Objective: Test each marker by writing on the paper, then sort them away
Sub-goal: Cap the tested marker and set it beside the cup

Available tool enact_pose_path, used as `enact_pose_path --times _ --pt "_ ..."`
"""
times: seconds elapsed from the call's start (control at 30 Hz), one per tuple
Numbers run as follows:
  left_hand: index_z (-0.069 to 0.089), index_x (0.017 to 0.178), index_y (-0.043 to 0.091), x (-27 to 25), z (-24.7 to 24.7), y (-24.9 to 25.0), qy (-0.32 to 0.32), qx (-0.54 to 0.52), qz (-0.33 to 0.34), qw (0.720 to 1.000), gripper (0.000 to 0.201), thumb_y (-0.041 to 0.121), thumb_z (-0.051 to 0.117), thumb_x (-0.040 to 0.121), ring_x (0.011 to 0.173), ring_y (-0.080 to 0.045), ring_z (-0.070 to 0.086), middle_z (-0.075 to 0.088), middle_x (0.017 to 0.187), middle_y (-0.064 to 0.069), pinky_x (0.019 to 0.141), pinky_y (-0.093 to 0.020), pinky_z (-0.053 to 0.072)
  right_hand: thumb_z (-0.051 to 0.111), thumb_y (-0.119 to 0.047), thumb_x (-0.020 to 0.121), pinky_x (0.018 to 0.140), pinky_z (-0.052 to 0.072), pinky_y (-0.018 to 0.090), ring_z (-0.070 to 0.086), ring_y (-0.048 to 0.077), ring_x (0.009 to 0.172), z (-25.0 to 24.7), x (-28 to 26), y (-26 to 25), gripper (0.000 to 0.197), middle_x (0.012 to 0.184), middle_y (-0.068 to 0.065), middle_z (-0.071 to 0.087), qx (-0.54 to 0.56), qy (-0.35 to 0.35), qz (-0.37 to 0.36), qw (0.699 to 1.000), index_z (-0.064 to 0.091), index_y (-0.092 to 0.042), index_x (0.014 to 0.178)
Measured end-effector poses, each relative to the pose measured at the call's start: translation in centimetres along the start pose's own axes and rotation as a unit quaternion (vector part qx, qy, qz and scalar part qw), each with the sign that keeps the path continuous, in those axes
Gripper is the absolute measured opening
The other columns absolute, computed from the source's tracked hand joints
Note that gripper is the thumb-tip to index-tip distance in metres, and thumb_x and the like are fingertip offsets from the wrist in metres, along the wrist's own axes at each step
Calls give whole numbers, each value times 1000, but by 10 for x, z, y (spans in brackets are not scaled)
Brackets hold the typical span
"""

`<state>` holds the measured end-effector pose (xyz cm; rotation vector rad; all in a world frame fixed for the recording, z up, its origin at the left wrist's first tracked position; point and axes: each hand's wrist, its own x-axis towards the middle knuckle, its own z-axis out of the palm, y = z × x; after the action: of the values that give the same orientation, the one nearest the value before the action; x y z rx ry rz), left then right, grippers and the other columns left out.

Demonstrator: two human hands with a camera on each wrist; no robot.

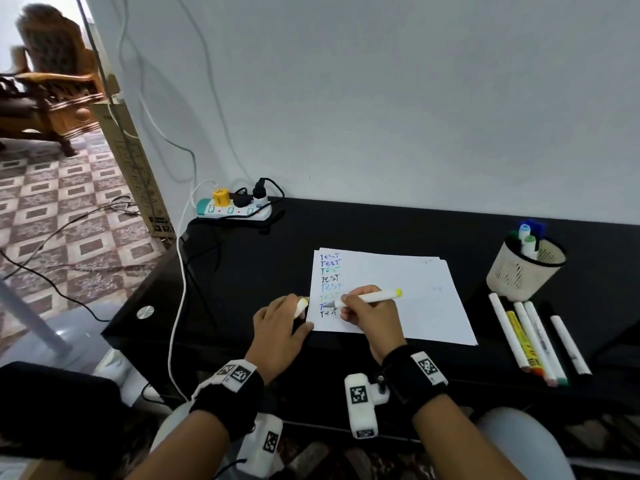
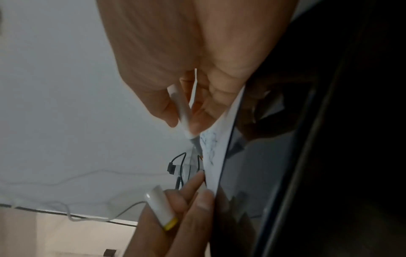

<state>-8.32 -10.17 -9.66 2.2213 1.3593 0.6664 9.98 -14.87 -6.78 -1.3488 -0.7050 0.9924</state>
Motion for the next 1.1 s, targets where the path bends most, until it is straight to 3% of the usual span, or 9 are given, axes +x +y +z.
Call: enact_pose_path --times 0.17,0.3,0.37,0.5,0.6,0.7,0.8,0.9,1.1 --pt "46 136 37 0 7 -7 15 30 43 999 42 33 54 95 141 -5 25 51 129 20 106 -27 12 76 -14 74 61 48 36 59 17 57 -2 3 10 20 61 7 64 -133 -21 -45 990 57 -11 75" --pt "49 133 36 0 8 -8 20 35 45 998 39 30 55 95 142 -7 25 53 129 18 109 -31 14 70 -32 65 61 48 43 59 31 61 0 2 16 22 67 16 66 -176 -3 -72 982 54 -19 69" --pt "50 132 36 0 8 -7 24 35 45 998 38 30 55 95 142 -7 25 52 132 17 108 -30 12 70 -31 66 64 52 47 62 38 67 1 0 16 20 71 17 67 -182 -1 -79 980 54 -19 70" --pt "47 137 37 1 9 -8 16 31 43 998 41 32 54 96 143 -7 23 52 131 18 109 -29 10 74 -19 74 62 52 41 64 26 61 2 -1 17 19 70 17 66 -187 -10 -90 978 56 -14 73" --pt "47 135 37 1 9 -8 19 32 43 998 40 32 54 96 143 -6 23 51 132 20 108 -28 10 73 -14 74 61 50 40 62 25 63 3 -2 18 19 71 17 64 -201 -8 -93 975 55 -13 72" --pt "48 136 37 0 9 -8 21 30 43 998 41 32 55 96 143 -6 22 51 131 20 108 -27 9 71 -19 71 61 51 47 63 28 63 2 -1 19 18 71 19 65 -195 -8 -87 977 54 -14 72" --pt "48 135 38 1 10 -9 21 25 38 999 41 32 55 95 143 -7 23 52 130 18 109 -29 10 73 -17 75 59 51 42 63 19 57 2 -1 21 19 68 19 66 -172 -1 -92 981 55 -13 73" --pt "47 135 38 1 10 -10 15 23 39 999 41 33 54 95 143 -6 22 53 127 20 109 -28 10 74 -12 77 59 50 42 62 26 60 2 0 22 20 69 18 64 -189 0 -104 976 55 -13 73" --pt "47 135 39 2 11 -13 12 22 39 999 41 33 54 96 144 -5 21 53 124 19 111 -32 11 74 -11 76 58 49 39 58 19 58 1 1 24 21 65 15 62 -187 -2 -109 976 54 -14 71"
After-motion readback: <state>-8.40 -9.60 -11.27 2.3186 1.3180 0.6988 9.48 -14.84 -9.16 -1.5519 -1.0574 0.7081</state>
